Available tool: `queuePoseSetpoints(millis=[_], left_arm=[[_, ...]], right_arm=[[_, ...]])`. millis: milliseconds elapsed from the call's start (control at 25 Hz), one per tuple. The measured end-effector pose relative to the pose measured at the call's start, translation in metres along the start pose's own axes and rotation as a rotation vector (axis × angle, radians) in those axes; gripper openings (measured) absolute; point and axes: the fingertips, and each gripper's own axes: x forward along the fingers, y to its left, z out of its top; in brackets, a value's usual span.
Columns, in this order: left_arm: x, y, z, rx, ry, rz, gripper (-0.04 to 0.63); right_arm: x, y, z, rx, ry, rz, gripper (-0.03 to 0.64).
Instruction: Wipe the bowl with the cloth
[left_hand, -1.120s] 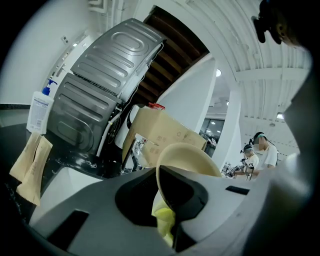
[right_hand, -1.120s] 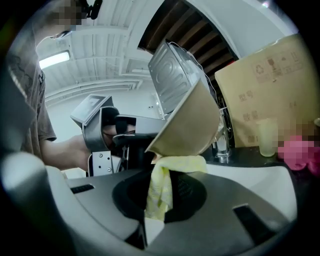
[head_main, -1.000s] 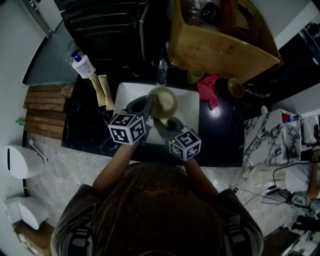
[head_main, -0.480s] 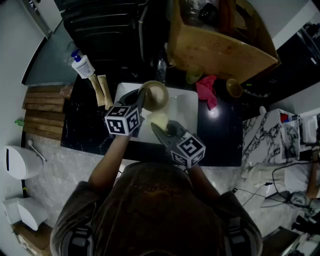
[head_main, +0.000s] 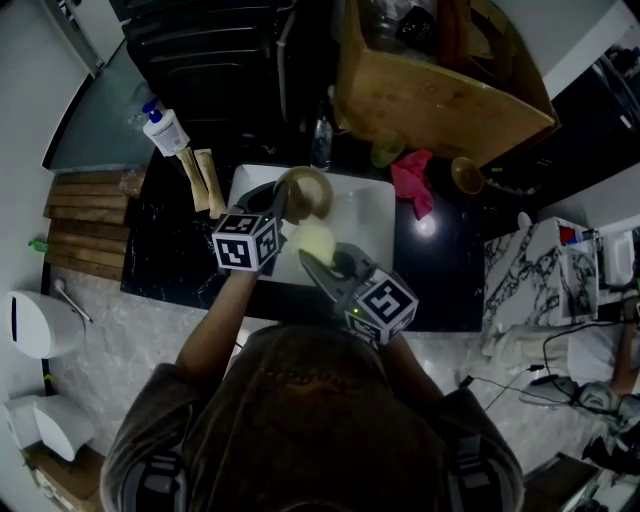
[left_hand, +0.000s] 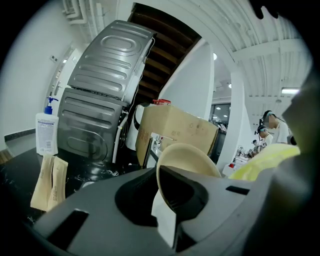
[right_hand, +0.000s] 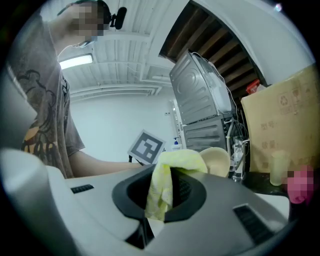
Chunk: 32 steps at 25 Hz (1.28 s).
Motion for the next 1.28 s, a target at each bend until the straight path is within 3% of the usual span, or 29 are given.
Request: queuePoseSetpoints(millis=[520, 760, 960, 1280], left_arm=[[-0.015, -0.034, -0.005, 0.115, -0.007, -0.037, 0.021], [-0.020, -0.046, -0.001, 0.204, -0.033, -0.034, 0.021], [-0.021, -0.053, -0.002, 0.309, -0.022, -0.025, 0.023], [-0.022, -0.059, -0.004, 0.414, -0.002, -0.030, 0.025]], right_arm=[[0.018, -0.032, -0.001, -0.014, 0.052, -0.056, 0.020], [0.022, -0.046, -0.007, -0.015, 0.091, -0.108, 0.020], [0.024, -0.056, -0.009, -0.031, 0.130, -0.140, 0.020], [0.028, -0.070, -0.010, -0.045, 0.164, -0.188, 0.020]])
